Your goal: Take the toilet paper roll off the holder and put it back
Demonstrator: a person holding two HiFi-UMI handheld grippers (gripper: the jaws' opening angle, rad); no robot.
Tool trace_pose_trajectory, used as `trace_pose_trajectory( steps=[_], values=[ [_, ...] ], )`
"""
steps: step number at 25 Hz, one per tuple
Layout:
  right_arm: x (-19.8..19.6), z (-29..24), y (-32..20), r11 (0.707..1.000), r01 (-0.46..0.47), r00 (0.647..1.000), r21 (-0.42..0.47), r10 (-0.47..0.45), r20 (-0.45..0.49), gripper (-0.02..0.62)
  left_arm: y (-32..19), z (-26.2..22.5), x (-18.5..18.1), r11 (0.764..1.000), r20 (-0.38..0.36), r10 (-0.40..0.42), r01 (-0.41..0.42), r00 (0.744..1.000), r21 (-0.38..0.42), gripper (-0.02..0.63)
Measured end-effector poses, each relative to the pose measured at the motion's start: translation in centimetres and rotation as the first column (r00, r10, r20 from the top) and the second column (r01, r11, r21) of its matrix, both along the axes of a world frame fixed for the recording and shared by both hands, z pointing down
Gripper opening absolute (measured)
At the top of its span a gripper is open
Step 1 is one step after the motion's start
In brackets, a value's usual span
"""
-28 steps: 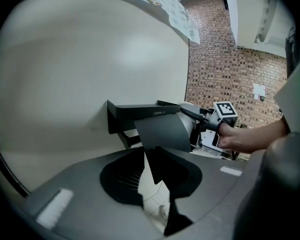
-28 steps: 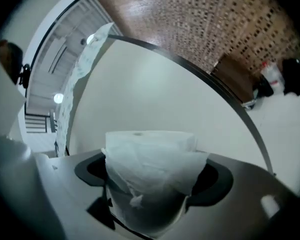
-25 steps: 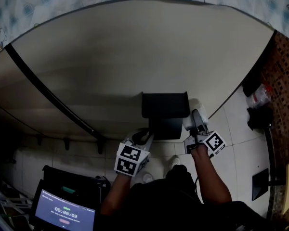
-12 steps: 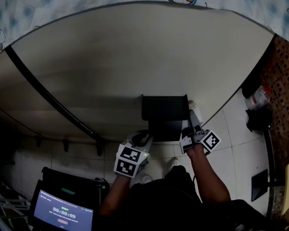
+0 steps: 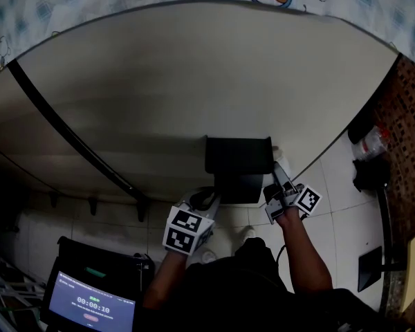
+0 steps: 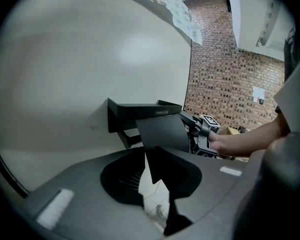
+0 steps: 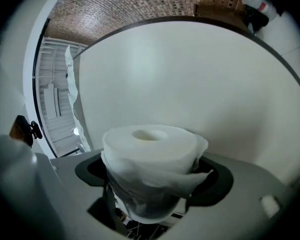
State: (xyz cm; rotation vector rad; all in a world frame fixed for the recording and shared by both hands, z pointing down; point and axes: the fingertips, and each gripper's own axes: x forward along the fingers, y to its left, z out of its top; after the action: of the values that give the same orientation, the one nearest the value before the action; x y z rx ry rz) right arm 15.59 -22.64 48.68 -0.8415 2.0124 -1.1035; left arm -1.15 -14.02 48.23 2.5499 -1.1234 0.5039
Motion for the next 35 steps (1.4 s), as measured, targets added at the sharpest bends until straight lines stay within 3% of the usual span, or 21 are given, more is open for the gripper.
trace_pose_trajectory(
  steps=[7, 15, 20, 24, 32, 35],
  values=[
    [-2.0, 0.6, 1.2, 0.985, 0.171, 0.983, 0.012, -0.17, -0.068, 0.444, 0.0, 0.0, 0.0, 1.0, -0.009, 0.0, 0.0, 1.0, -0.007, 0.083],
    [-5.9, 1.8, 1.5, 0.934, 0.357, 0.933, -0.008, -0.356, -0.059, 0.44, 0.2, -0.2, 0.0, 1.0, -0.066, 0.002, -0.004, 0.998, -0.03, 0.083],
    [-7.9, 2.1, 2.0, 0.896, 0.444, 0.892, 0.01, -0.441, -0.097, 0.44, 0.2, 0.0, 0.0, 0.999, -0.06, 0.008, -0.01, 0.998, -0.032, 0.081],
    [-9.1, 2.2, 2.3, 0.869, 0.494, 0.863, 0.017, -0.488, -0.129, 0.439, 0.0, 0.0, 0.0, 1.0, -0.049, 0.006, -0.007, 0.999, -0.029, 0.081],
    [-10.9, 2.5, 2.5, 0.844, 0.535, 0.834, 0.013, -0.526, -0.167, 0.439, 0.2, 0.0, 0.2, 0.999, -0.059, 0.012, -0.015, 0.998, -0.045, 0.083],
    [-11.8, 2.5, 2.6, 0.831, 0.555, 0.824, 0.028, -0.546, -0.15, 0.439, 0.1, 0.0, 0.1, 1.0, -0.026, 0.013, -0.014, 1.0, -0.024, 0.083]
  ],
)
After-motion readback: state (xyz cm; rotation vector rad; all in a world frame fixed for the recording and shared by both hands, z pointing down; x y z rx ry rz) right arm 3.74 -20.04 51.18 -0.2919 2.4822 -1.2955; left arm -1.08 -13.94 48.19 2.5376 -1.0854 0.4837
